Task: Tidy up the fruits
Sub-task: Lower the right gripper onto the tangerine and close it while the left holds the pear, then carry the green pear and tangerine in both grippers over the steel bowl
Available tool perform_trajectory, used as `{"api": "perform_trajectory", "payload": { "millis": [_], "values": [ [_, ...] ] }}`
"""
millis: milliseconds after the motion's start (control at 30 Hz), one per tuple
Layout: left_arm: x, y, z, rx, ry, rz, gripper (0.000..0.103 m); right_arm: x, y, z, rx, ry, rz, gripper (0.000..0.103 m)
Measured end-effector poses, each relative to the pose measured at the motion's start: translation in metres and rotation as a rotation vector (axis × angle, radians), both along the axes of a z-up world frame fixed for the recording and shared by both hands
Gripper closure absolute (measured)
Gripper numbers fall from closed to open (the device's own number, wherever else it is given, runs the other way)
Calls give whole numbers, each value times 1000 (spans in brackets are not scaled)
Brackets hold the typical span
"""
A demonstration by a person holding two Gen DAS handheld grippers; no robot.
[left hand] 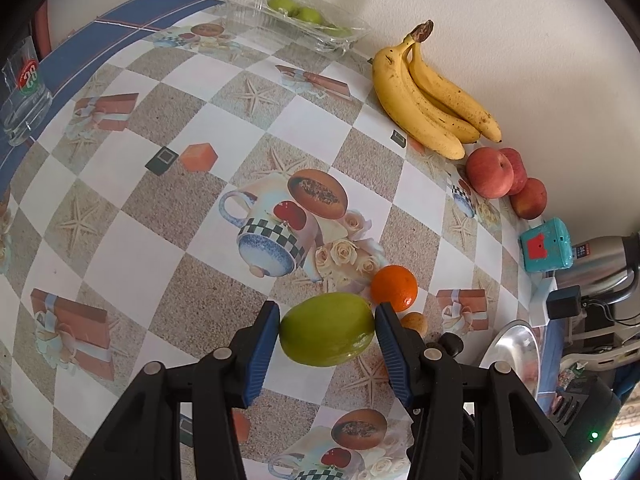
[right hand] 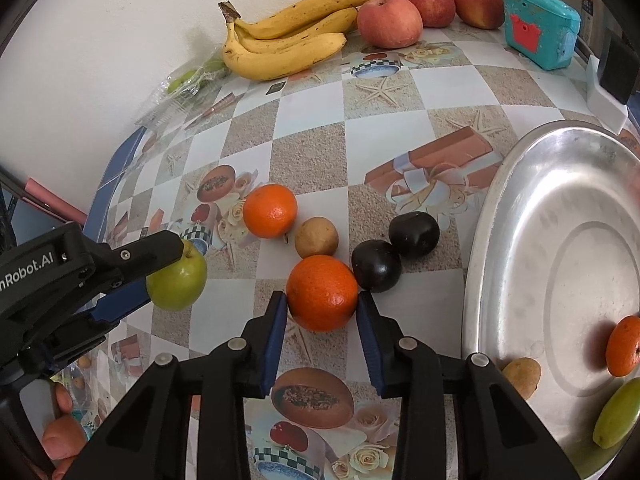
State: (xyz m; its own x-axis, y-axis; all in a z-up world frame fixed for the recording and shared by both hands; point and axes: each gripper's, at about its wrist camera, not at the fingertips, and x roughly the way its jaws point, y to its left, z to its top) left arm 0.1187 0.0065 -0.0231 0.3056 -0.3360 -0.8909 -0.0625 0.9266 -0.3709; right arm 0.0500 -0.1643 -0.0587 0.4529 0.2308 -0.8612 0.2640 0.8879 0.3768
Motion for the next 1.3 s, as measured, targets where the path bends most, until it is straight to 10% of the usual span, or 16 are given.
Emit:
{"api": "perform_trajectory", "payload": {
  "millis": [1300],
  "values": [
    [-10,-26,38,-31,-91,-33,51,-25,-42,47,0,-106,-93,67]
  ]
}}
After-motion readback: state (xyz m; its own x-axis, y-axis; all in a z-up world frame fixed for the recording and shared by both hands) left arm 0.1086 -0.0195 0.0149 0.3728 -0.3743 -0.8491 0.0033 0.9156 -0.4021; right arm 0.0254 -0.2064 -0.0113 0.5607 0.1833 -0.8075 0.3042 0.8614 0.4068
